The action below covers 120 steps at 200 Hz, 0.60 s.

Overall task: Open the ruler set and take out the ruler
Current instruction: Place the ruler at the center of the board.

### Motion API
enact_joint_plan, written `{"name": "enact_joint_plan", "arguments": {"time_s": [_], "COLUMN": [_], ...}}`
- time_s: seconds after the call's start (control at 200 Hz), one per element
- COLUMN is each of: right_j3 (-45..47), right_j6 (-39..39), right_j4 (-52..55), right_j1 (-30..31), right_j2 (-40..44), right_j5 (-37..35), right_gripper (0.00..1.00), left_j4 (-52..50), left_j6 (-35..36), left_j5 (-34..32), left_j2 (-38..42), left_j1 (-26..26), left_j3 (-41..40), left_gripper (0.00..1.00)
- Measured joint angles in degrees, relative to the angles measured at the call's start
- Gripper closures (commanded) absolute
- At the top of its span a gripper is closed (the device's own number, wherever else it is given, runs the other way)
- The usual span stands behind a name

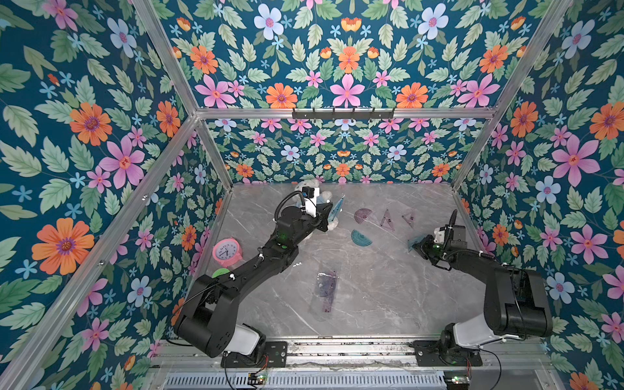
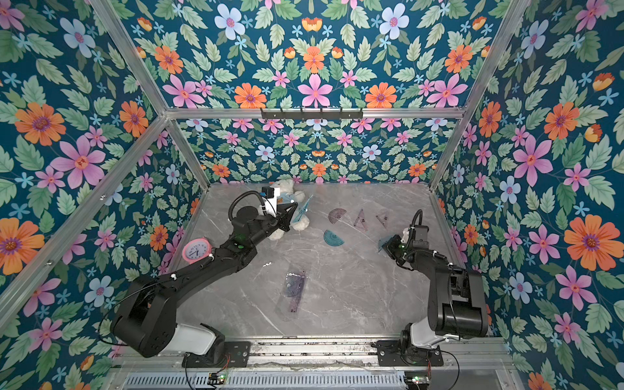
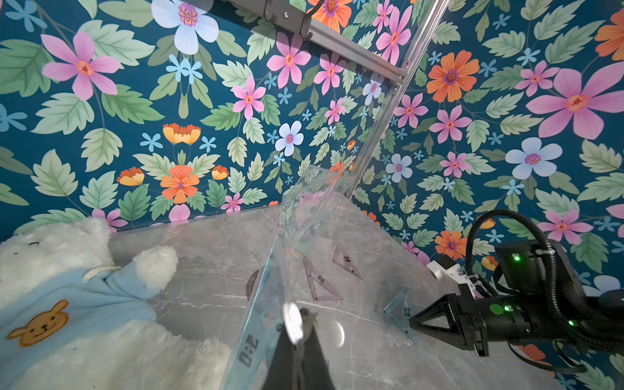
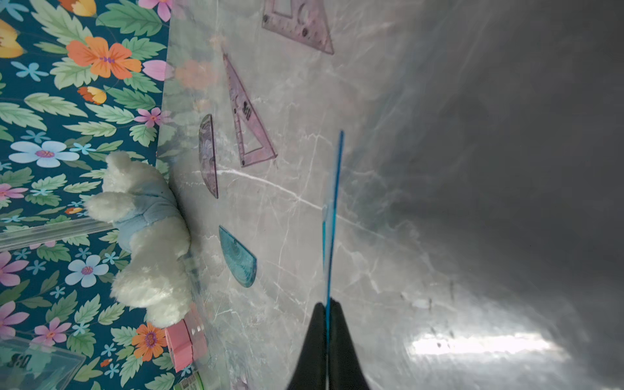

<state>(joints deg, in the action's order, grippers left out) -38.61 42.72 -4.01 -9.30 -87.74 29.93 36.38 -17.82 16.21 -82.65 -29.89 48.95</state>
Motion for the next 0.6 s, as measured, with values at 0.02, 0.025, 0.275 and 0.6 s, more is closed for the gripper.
{"name": "enact_joint_plan", "arguments": {"time_s": [0.02, 0.025, 0.275, 0.6], "right_j3": [-0.1, -0.1, -2.3, -2.6], "right_j6": [0.1, 0.2, 0.2, 0.6], "right_j4": [-0.3, -0.4, -3.8, -6.0], "right_j1": [-0.2, -0.3, -1.4, -2.2], "right_j2": [-0.4, -0.6, -6.4, -8.5], "right_j5": [0.1, 0.1, 1.0, 1.2], "right_gripper": [0.99, 0.99, 0.98, 0.78], "left_j4": [0.0, 0.0, -0.3, -0.4], "left_j6": [0.0, 0.0, 0.2, 0.4], "left_j5": [0.0, 0.0, 0.0, 0.1], "left_j2": [0.0, -0.1, -0.7, -1.5], "left_j1": [0.0, 0.0, 0.0, 0.1], "left_j3": [0.0, 0.0, 0.5, 0.9], "left_gripper": [1.0, 1.0, 1.0, 1.0]}}
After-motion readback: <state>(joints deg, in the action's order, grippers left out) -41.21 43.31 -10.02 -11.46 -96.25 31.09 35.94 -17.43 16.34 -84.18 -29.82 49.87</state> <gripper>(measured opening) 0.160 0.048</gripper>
